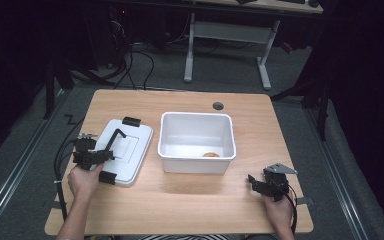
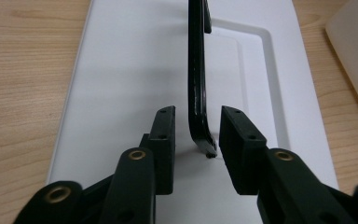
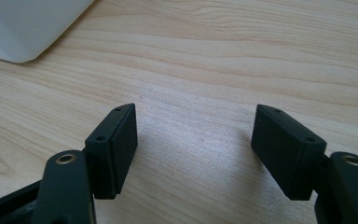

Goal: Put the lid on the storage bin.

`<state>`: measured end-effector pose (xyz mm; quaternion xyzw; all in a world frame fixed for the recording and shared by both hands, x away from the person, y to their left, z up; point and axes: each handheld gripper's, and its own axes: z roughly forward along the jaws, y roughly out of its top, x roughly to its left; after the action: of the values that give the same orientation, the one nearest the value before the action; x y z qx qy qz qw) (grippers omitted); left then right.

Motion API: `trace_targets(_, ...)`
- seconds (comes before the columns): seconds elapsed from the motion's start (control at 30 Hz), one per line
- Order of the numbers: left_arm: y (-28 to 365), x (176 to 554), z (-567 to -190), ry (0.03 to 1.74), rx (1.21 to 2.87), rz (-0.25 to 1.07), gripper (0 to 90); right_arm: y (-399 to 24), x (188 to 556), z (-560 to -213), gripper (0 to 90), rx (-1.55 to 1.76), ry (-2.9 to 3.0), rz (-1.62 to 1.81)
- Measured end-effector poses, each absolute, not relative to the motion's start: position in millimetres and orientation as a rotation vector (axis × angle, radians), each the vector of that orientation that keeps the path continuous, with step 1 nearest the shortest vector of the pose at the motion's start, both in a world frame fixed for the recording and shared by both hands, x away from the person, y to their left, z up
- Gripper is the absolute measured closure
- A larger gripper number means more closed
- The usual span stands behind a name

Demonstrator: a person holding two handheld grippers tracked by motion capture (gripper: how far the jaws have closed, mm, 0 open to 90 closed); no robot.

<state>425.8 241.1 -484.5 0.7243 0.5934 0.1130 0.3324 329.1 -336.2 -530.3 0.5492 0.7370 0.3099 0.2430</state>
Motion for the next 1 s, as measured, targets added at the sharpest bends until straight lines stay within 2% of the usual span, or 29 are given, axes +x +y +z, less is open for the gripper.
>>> trace_targets(0.47, 242.8, 427.5, -485.4, 1.5, 1.896, 0.224, 83.2, -336.2, 329.0, -530.3, 31.5, 1.501, 2.014, 0.847)
trace_targets(1.0, 250.6, 425.9, -483.8, 1.473, 1.907, 0.229, 85.0, -336.2, 329.1, -530.3, 31.3, 1.501, 2.015, 0.848)
